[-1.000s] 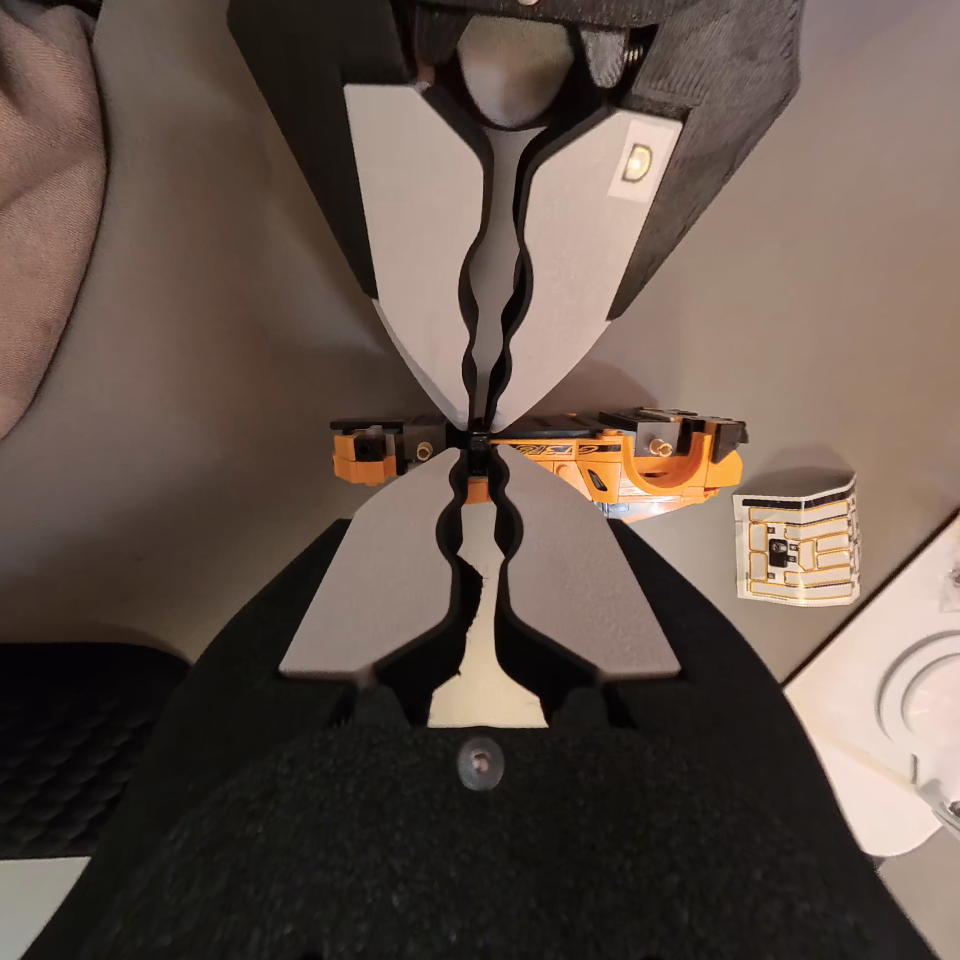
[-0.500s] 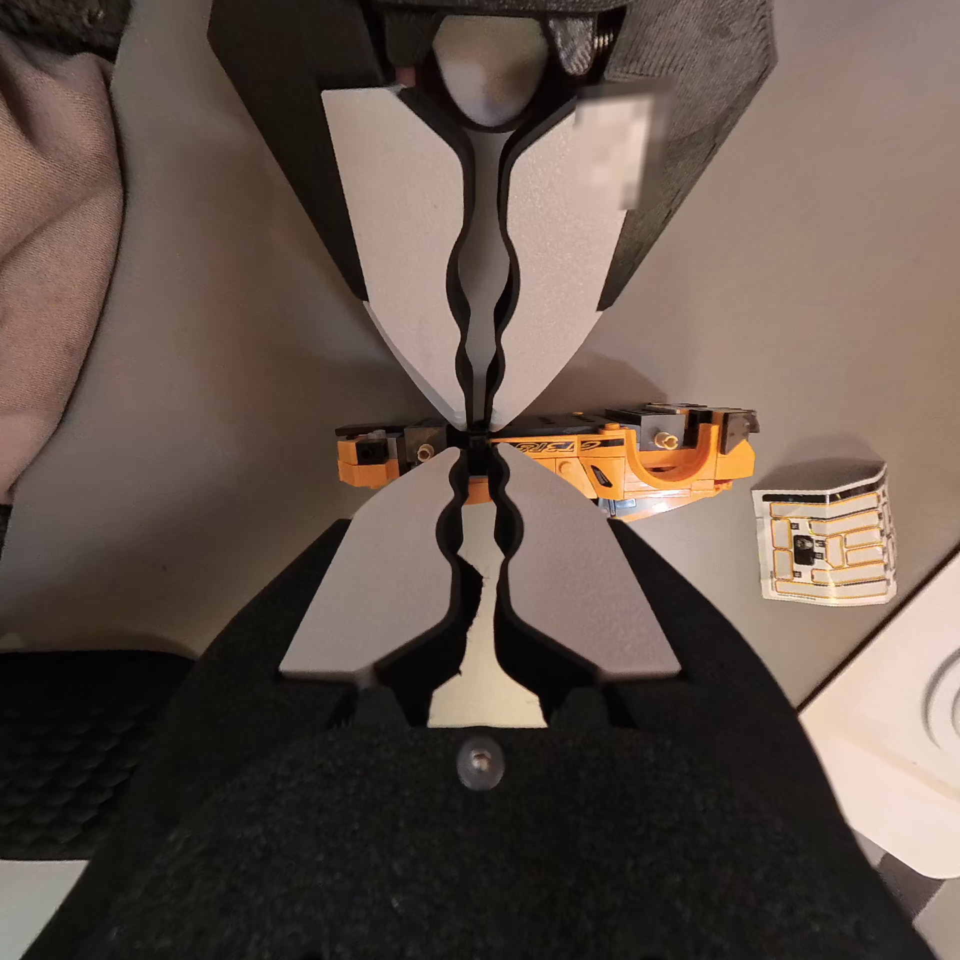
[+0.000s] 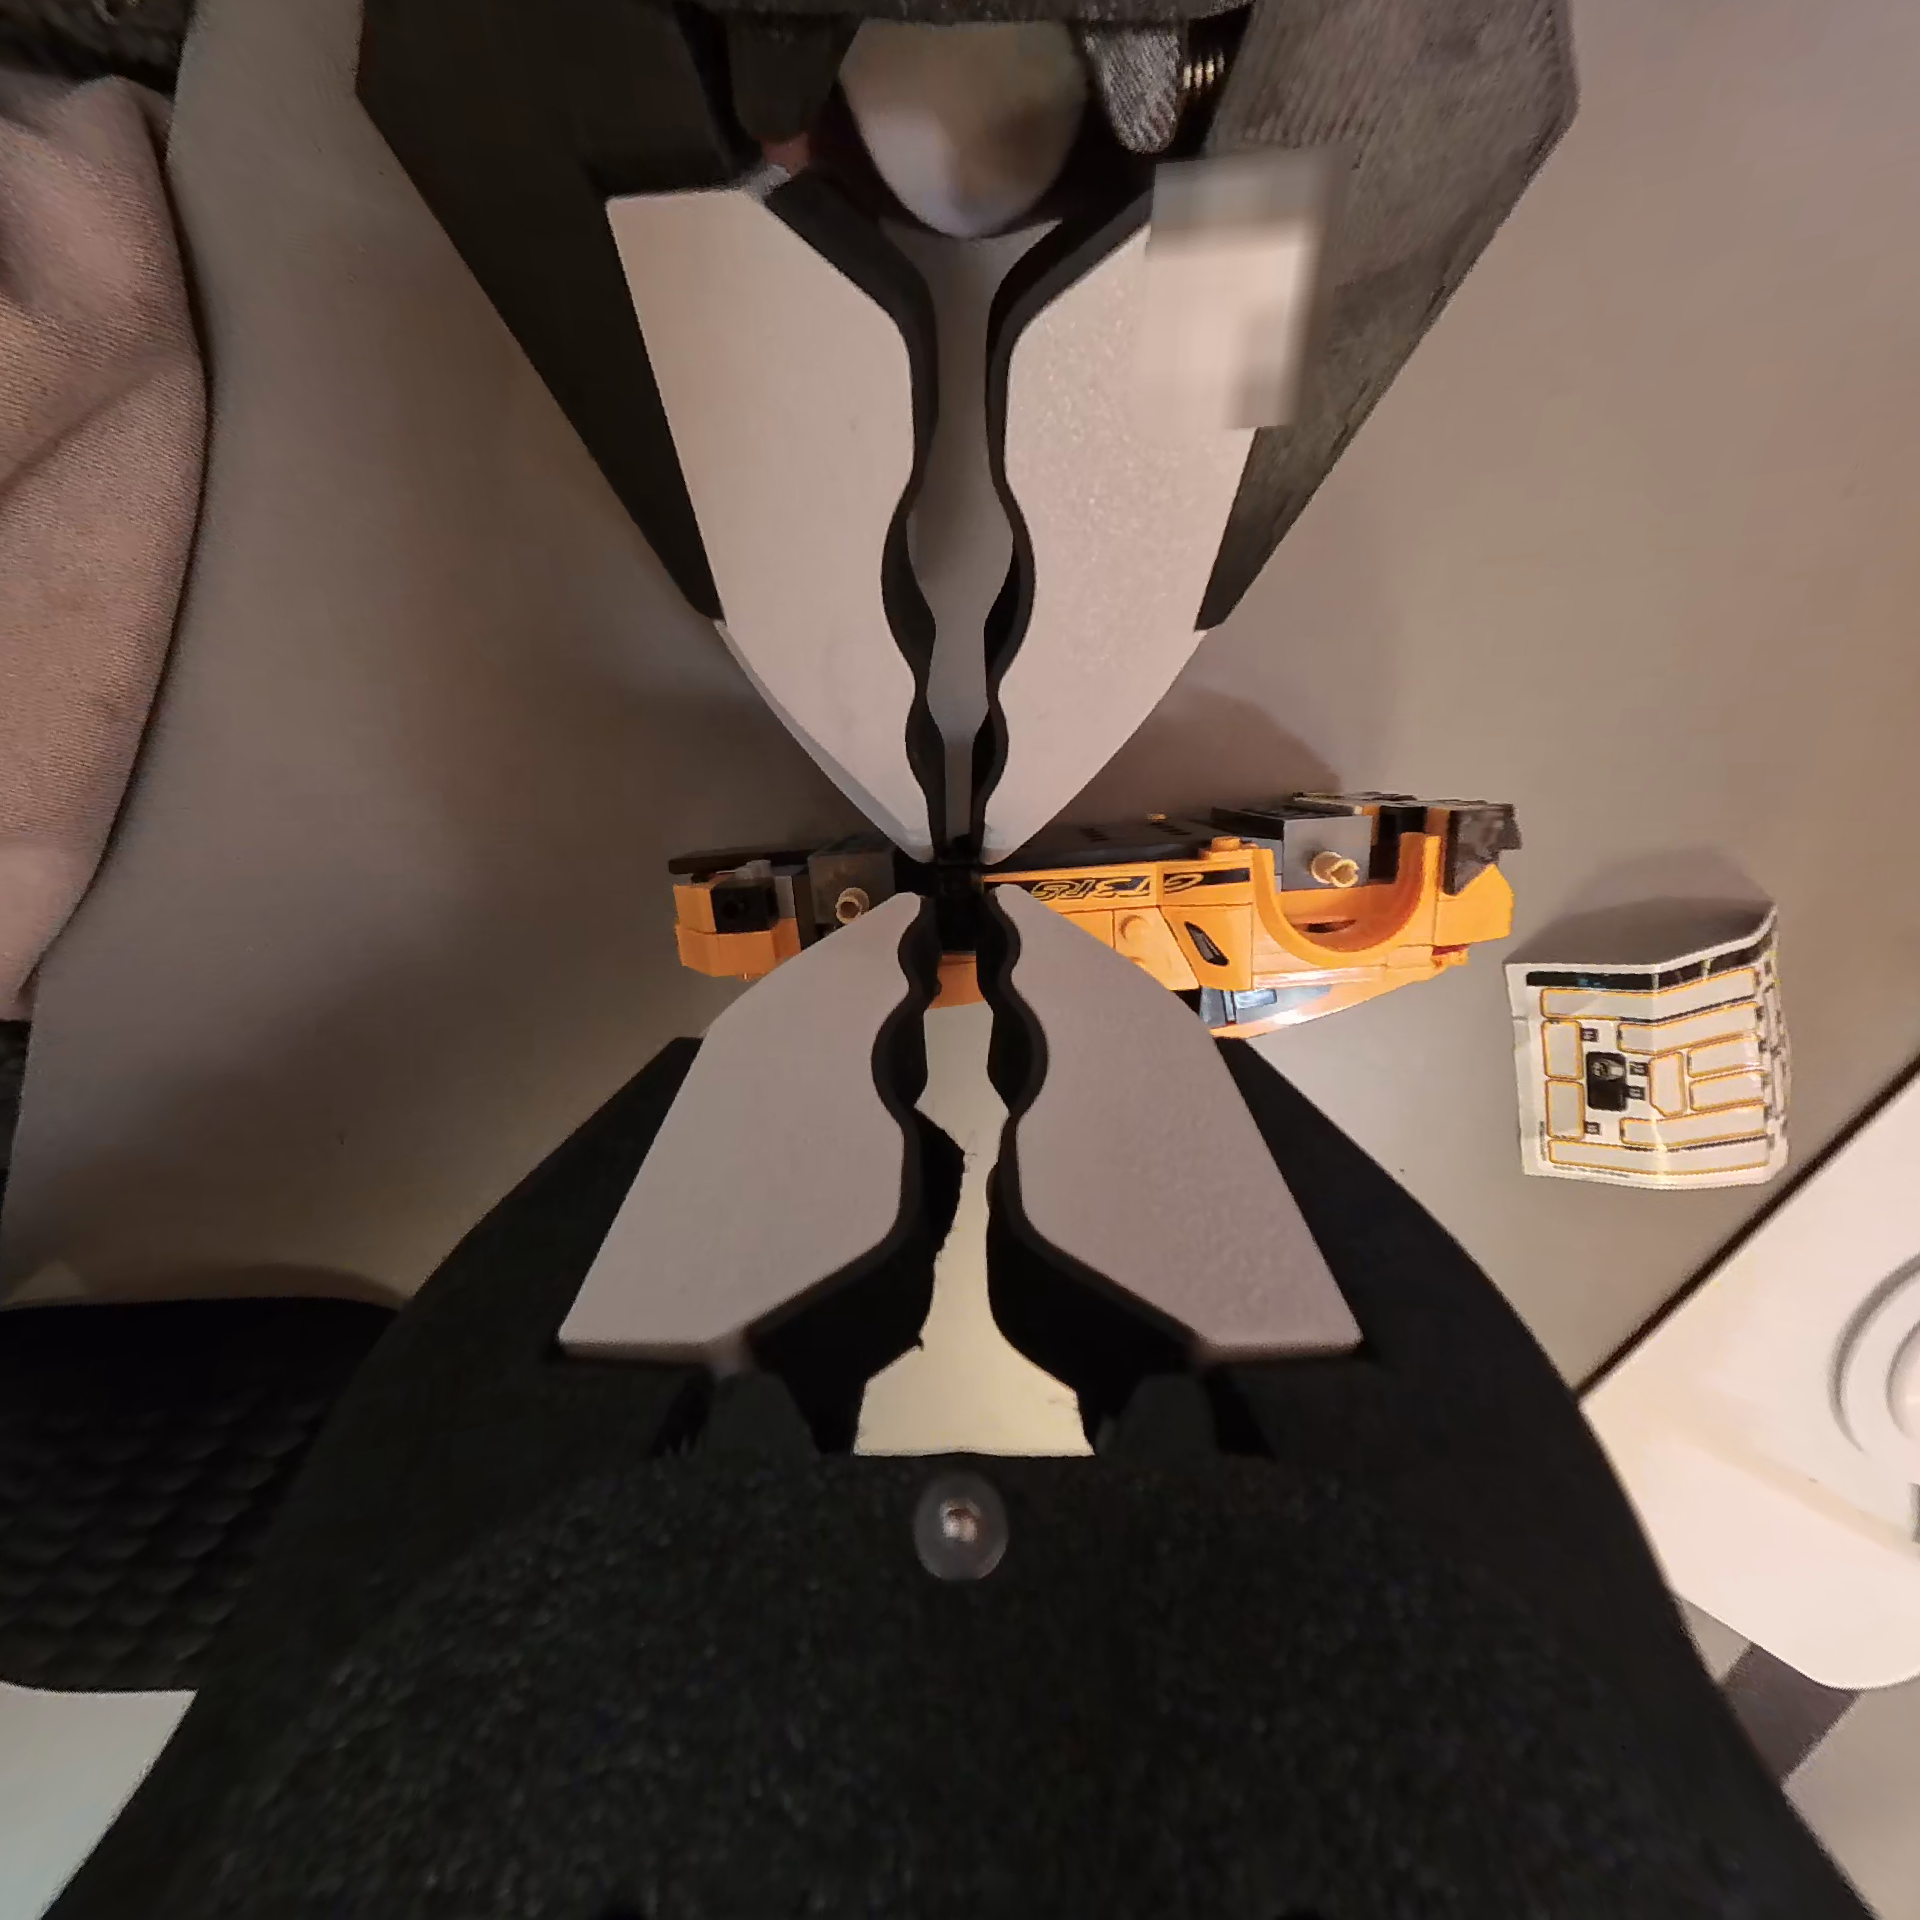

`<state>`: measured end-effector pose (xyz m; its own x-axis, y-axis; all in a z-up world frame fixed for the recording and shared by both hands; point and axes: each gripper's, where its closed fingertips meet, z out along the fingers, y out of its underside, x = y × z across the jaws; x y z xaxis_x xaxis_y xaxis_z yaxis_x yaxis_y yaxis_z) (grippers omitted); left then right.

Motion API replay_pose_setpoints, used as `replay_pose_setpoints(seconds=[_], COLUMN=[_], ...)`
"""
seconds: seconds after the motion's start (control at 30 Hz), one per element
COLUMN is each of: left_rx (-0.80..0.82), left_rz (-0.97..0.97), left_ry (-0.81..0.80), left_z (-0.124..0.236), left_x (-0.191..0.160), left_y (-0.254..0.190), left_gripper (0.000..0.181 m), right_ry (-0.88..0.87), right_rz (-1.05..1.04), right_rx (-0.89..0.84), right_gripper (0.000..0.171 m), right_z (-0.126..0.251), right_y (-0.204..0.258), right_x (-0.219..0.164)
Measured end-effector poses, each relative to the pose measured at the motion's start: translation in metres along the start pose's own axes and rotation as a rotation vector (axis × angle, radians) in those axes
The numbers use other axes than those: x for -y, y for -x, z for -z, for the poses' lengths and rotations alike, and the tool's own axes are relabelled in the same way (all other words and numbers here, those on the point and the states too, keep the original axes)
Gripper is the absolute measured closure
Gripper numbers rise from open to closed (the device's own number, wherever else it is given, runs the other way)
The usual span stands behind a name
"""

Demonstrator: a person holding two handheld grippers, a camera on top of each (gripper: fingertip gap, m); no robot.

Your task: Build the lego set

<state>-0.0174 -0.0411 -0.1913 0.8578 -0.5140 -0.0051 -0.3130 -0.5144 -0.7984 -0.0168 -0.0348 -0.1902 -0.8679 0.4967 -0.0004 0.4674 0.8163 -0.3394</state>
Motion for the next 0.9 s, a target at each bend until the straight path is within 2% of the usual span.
replay_pose_setpoints(seconds=[0.2, 0.27, 0.4, 0.5, 0.63, 0.73, 0.9], left_rx=[-0.004, -0.005, -0.009, -0.012, -0.011, -0.010, -0.003], left_rz=[0.005, 0.007, 0.009, 0.010, 0.013, 0.011, 0.014], left_ry=[-0.004, -0.006, -0.008, -0.009, -0.013, -0.007, -0.007], left_z=[0.000, 0.000, 0.001, 0.001, 0.003, 0.003, 0.004], left_x=[0.000, 0.000, 0.000, 0.000, 0.000, -0.001, -0.001], left_y=[0.000, 0.000, 0.000, 0.000, 0.001, 0.001, 0.002], left_gripper=[0.177, 0.177, 0.177, 0.177, 0.175, 0.175, 0.175], right_ry=[-0.026, -0.054, -0.185, -0.284, -0.413, -0.533, -0.636], right_rz=[0.030, 0.008, -0.070, -0.166, -0.349, -0.460, -0.528], right_rx=[-0.050, -0.060, -0.122, -0.197, -0.217, -0.199, -0.184], right_gripper=[0.164, 0.154, 0.146, 0.143, 0.143, 0.143, 0.143], right_z=[0.001, 0.004, 0.022, 0.032, 0.015, 0.003, -0.001], right_y=[-0.001, -0.002, -0.005, -0.004, 0.007, 0.012, 0.009], right_x=[0.002, 0.003, 0.004, -0.008, -0.026, -0.023, -0.014])
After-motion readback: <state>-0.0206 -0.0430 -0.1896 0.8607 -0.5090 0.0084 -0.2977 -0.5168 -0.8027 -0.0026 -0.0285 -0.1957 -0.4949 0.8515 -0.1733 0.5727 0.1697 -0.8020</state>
